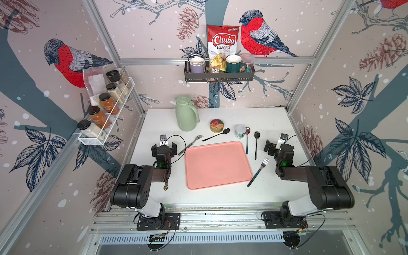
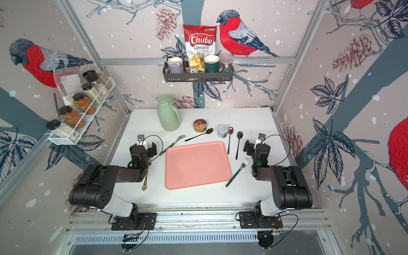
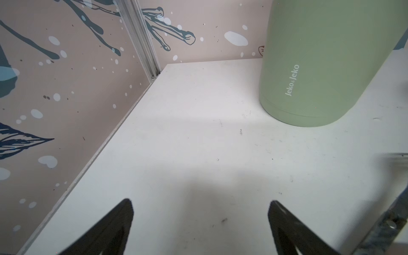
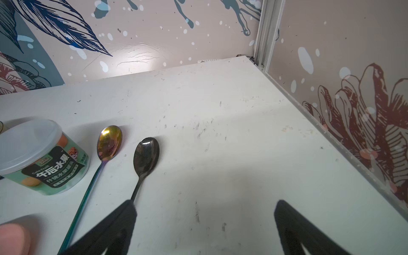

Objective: Set the spoon and fork side by side
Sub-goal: Pick up the fork at the center of the board.

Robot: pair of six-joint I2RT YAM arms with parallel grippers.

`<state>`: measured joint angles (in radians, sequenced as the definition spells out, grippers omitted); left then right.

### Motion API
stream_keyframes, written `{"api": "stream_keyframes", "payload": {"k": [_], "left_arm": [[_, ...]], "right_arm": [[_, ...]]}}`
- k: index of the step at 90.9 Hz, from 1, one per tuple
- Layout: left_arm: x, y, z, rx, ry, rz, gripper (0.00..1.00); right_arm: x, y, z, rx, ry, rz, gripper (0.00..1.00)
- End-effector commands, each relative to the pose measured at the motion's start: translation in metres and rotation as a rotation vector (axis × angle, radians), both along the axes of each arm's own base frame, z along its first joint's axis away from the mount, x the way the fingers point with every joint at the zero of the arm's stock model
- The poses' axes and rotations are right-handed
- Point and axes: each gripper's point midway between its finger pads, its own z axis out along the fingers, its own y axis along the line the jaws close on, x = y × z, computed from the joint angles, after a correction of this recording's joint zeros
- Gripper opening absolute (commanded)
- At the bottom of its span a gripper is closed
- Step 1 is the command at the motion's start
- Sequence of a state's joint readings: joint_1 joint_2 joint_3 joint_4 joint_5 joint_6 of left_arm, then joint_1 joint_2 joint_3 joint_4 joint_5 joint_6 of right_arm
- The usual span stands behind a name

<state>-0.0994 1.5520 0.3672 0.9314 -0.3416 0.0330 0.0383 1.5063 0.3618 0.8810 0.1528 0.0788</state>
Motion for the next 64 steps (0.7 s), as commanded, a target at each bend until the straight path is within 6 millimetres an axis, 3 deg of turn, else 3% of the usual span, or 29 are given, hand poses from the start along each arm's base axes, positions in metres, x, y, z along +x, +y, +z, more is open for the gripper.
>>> {"api": "stream_keyframes", "payload": {"k": [1, 64], "left_arm": [[0.0014, 0.0015, 0.0025, -0.001, -0.008, 0.009, 0.96], [0.0043, 0.0035, 0.0012, -0.028, 0.006, -0.002, 0.96]], "right_arm": [[0.0011, -0.0018, 0.0007, 0.004, -0.002, -0.011, 0.99], [0.0013, -0.0019, 0.0022, 0.004, -0.007, -0.011, 0.99]]}}
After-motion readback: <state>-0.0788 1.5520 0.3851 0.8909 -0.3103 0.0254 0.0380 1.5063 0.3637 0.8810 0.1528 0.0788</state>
